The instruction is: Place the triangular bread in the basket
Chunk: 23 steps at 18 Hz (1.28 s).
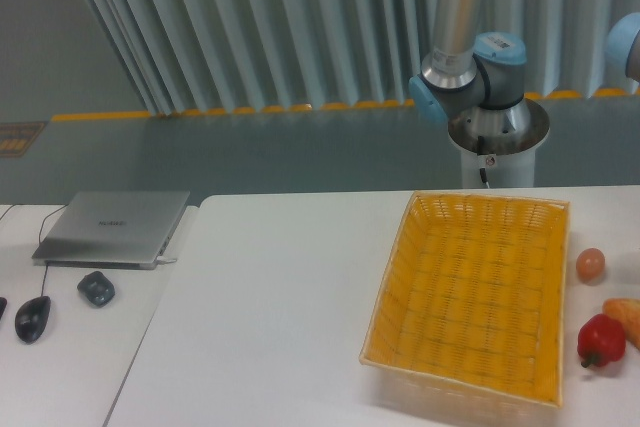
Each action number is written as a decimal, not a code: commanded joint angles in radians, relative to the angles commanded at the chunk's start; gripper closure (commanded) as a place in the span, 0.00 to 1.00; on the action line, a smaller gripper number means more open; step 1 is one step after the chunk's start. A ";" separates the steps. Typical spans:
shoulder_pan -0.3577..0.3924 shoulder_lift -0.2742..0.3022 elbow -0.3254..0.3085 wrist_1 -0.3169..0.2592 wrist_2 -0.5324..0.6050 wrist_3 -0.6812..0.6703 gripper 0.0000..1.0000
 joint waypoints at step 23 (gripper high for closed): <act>-0.014 0.008 -0.084 0.104 -0.222 -0.397 0.00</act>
